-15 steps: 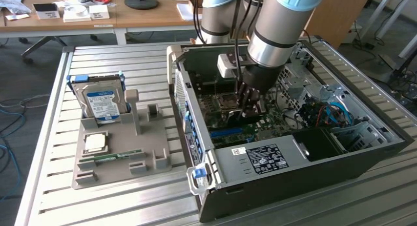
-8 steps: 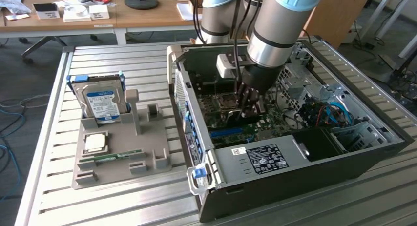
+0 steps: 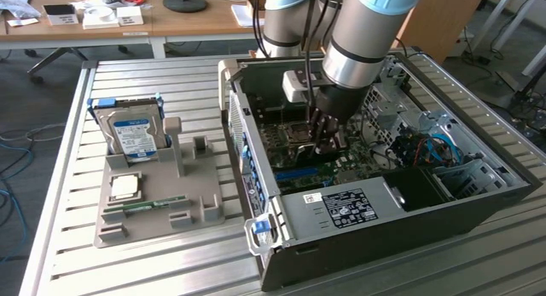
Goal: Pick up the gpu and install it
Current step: 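Insert the gpu into the slot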
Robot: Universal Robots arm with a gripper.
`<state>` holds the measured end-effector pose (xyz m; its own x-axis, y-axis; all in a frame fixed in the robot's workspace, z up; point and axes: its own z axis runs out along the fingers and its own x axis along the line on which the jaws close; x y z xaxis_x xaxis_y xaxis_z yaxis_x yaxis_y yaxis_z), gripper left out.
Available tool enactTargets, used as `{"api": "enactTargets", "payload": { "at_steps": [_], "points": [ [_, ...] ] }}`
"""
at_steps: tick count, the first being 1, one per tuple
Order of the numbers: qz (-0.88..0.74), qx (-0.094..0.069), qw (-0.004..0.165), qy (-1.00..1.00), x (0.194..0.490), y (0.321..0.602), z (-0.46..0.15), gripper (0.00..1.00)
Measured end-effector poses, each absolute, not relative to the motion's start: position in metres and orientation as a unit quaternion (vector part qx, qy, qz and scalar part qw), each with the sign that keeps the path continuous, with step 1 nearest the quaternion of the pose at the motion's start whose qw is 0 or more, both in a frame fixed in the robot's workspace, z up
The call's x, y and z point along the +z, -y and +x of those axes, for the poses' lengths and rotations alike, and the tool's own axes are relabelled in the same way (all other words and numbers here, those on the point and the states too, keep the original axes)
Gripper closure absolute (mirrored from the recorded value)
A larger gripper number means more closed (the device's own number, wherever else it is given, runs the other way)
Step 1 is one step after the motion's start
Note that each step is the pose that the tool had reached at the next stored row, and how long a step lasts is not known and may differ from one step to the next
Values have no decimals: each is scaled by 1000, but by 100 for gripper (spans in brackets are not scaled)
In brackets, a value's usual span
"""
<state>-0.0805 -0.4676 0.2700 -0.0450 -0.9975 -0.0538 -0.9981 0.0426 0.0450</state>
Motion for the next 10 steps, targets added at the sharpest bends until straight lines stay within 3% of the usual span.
{"api": "enactTargets", "payload": {
  "at_steps": [10],
  "points": [
    [-691,35,4,-722,266,468,-83,73]
  ]
}}
